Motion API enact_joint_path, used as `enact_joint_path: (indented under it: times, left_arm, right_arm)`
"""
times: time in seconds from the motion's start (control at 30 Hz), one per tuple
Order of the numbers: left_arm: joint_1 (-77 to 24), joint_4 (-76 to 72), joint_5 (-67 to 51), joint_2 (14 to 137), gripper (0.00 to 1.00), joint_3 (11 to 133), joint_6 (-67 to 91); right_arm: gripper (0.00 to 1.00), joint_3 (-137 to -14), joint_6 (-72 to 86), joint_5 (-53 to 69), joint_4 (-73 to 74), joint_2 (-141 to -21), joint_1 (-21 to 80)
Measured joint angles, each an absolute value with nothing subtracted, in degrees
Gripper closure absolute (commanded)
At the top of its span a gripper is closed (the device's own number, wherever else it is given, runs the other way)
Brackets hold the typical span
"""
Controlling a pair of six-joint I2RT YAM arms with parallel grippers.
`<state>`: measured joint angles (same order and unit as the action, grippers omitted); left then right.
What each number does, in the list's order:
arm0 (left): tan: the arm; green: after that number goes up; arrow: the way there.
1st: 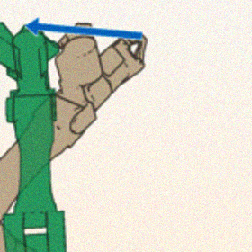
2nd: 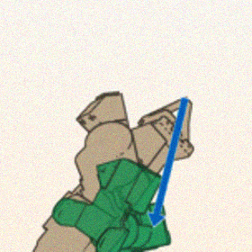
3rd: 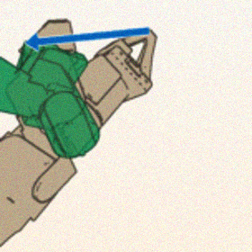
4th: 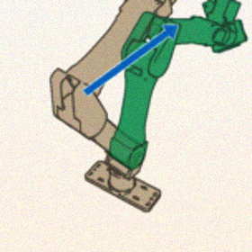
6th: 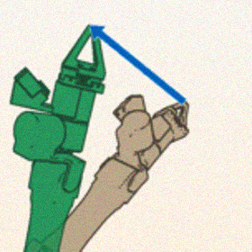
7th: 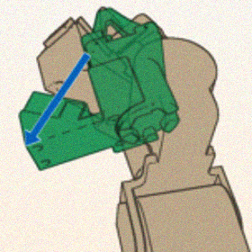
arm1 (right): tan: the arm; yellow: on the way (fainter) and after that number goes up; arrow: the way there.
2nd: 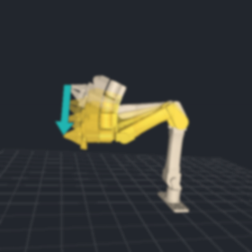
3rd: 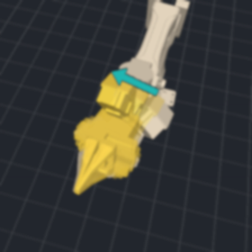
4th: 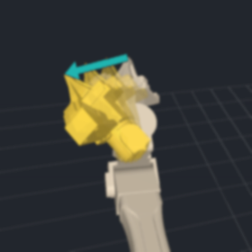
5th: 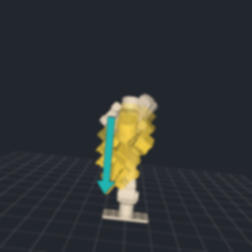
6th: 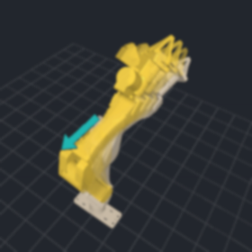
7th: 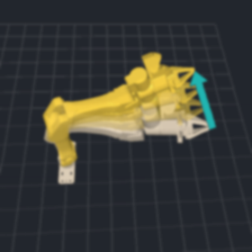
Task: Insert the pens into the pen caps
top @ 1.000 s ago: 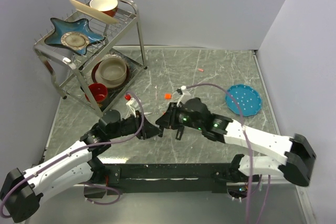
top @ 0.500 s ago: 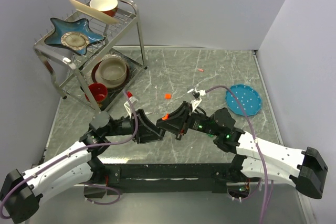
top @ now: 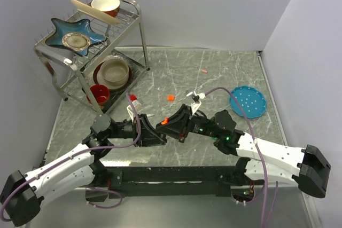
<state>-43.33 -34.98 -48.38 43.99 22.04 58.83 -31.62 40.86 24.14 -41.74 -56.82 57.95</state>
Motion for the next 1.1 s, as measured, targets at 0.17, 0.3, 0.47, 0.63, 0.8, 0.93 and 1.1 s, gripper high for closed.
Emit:
enact_joint_path:
  times: [0.17,0.3,0.47,0.63,0.8,0.93,1.1]
  left_arm:
    - [-43.3,-34.2,-48.1,44.0,0.99,22.1,58.0]
    - [-43.4,-28.7,-44.9,42.2,0.99,22.2,55.4]
    - [-43.4,-16.6,-38.3,37.4,0.99,24.4,49.6]
    - [-43.4,-4.5,-28.5,33.3,0.99,30.0,43.0]
    - [-43.4,5.5,-21.4,31.2,0.99,35.4,38.5]
    - [-43.4,13.0,-17.6,29.7,0.99,40.2,35.6]
    - [-43.4,18.8,-12.9,25.5,0.99,41.4,33.3]
  right_arm:
    - [0.46,-31.8,39.9,21.8,-38.7,-56.2,58.5]
    - [0.35,-32.1,38.6,17.8,-31.7,-54.1,59.1]
    - [0.28,-34.0,37.0,9.5,-20.6,-48.6,59.3]
    - [0.28,-37.2,35.2,-2.8,-10.9,-43.7,59.3]
    - [0.28,-43.3,34.3,-15.7,-1.6,-47.5,58.1]
    - [0.29,-47.9,33.7,-21.9,2.3,-56.4,54.7]
    - [0.33,-54.2,35.5,-24.5,8.6,-71.7,49.2]
